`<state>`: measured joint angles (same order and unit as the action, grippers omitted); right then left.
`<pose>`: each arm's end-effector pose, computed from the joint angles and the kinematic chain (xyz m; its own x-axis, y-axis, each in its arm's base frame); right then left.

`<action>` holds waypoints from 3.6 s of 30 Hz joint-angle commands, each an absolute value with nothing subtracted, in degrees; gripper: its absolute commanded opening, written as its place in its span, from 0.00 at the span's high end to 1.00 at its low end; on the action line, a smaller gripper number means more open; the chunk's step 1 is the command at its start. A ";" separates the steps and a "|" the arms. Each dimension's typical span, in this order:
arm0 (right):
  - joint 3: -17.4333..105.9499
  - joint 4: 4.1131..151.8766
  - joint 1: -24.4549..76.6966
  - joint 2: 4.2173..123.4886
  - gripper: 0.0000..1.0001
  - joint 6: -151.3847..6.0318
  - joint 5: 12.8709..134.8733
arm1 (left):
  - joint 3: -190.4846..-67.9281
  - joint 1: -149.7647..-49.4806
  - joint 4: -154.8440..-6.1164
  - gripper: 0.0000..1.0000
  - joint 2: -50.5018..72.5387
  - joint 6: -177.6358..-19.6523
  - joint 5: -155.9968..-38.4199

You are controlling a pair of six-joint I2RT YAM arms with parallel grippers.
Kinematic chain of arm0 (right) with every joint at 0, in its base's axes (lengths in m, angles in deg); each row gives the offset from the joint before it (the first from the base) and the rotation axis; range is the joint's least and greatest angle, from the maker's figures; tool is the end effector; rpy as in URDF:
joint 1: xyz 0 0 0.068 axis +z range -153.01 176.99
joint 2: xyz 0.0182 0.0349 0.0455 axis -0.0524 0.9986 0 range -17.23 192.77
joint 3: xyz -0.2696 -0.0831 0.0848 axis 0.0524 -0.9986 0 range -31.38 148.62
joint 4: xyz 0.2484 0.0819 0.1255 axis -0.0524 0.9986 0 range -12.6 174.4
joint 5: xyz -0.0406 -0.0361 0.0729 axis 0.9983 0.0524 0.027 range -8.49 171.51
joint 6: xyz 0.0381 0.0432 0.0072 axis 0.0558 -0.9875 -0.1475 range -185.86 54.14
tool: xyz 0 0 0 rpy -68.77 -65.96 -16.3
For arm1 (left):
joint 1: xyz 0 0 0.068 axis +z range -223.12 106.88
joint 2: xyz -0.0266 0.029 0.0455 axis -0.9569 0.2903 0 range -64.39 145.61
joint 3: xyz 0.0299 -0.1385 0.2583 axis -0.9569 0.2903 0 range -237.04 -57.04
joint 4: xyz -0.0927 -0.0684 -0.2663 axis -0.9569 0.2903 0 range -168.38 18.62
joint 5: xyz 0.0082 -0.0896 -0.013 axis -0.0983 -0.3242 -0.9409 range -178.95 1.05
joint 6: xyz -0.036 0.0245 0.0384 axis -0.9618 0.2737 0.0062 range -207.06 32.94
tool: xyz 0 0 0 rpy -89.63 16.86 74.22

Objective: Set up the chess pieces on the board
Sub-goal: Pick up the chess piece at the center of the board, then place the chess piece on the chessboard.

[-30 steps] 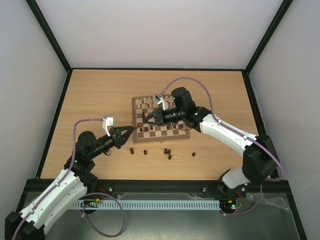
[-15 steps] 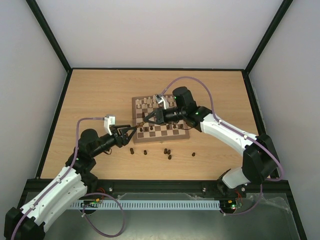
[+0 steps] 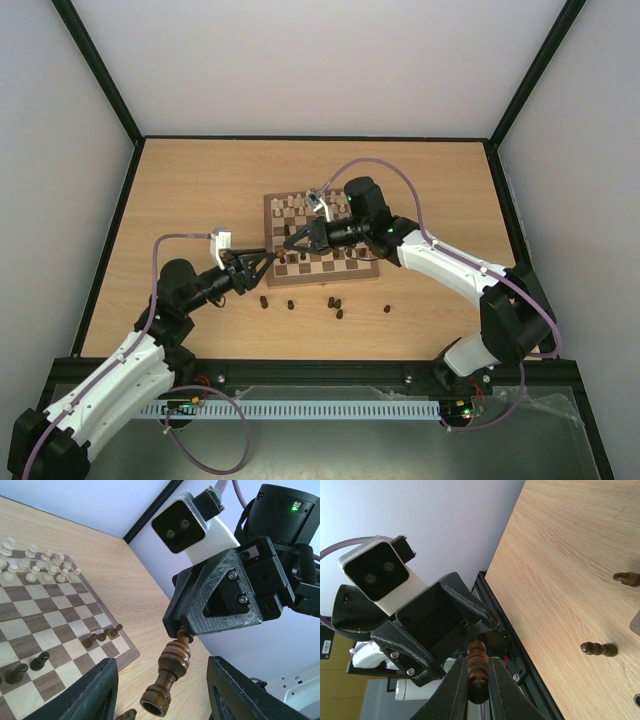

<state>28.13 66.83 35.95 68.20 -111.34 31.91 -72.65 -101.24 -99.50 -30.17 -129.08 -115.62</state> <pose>0.2666 0.2562 0.3058 -0.8421 -0.0866 -0.5323 -0.5393 0.1483 0.8290 0.1450 -0.0986 0.2484 -0.5179 -0.4014 -0.7555 0.6327 0.4147 -0.6540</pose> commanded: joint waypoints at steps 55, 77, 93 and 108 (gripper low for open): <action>44.08 109.50 41.05 80.37 0.91 -86.97 93.77 | -92.28 -101.40 -66.99 0.95 -15.24 -118.09 -95.24; 46.13 106.03 43.21 89.69 0.86 -87.13 96.17 | -90.83 -101.42 -67.84 0.94 -15.66 -118.25 -95.71; 45.88 105.09 43.15 91.53 0.76 -87.00 95.26 | -90.30 -101.38 -68.57 0.93 -15.48 -118.35 -95.80; 52.01 104.94 43.22 87.56 0.56 -87.13 92.93 | -89.94 -101.39 -68.80 0.93 -14.83 -118.27 -95.37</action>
<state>47.69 104.08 42.99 89.18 -87.27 94.46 -90.71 -101.24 -68.18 -14.96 -118.90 -95.73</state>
